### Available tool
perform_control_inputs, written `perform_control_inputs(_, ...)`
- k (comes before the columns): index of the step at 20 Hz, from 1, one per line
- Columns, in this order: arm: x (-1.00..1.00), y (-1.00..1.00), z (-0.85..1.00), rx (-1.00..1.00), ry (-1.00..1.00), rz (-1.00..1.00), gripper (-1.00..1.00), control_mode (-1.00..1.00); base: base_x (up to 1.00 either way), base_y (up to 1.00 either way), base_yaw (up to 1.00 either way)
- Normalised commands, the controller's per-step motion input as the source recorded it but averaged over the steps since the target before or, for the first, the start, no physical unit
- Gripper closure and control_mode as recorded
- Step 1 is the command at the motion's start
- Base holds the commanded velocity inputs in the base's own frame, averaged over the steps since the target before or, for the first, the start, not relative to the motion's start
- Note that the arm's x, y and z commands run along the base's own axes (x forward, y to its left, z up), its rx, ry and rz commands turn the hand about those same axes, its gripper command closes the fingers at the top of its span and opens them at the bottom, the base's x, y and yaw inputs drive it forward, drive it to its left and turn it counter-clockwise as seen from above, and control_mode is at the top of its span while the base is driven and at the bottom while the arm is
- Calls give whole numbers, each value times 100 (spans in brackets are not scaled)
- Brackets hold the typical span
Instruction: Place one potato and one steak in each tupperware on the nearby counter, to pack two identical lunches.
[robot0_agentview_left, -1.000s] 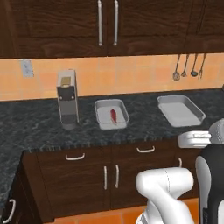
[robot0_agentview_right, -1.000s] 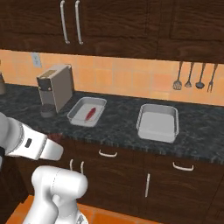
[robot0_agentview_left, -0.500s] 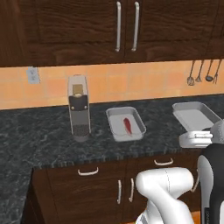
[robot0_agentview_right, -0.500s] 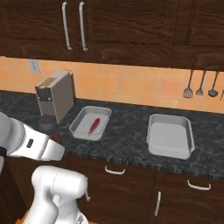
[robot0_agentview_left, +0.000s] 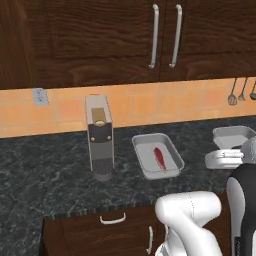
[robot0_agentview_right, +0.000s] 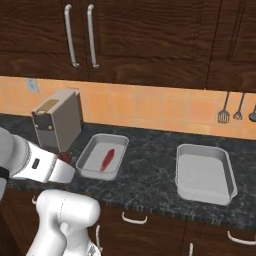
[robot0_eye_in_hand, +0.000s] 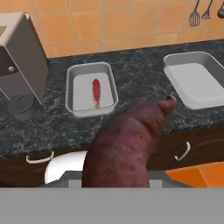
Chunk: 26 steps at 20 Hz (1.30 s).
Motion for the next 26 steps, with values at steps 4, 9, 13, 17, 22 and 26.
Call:
perform_control_inputs(4, 0, 0, 0, 0, 0, 0, 100, 100, 49, 34, 0)
perform_control_inputs(9, 0, 0, 0, 0, 0, 0, 100, 100, 61, 10, 0)
perform_control_inputs(13, 0, 0, 0, 0, 0, 0, 100, 100, 55, 31, 0)
perform_control_inputs(17, 68, 23, -36, 0, 0, 0, 100, -100, 0, 0, 0)
perform_control_inputs(22, 78, 5, -56, 5, 2, 1, 100, -100, 0, 0, 0)
perform_control_inputs(26, 81, 0, -81, 2, 0, 0, 100, -100, 0, 0, 0)
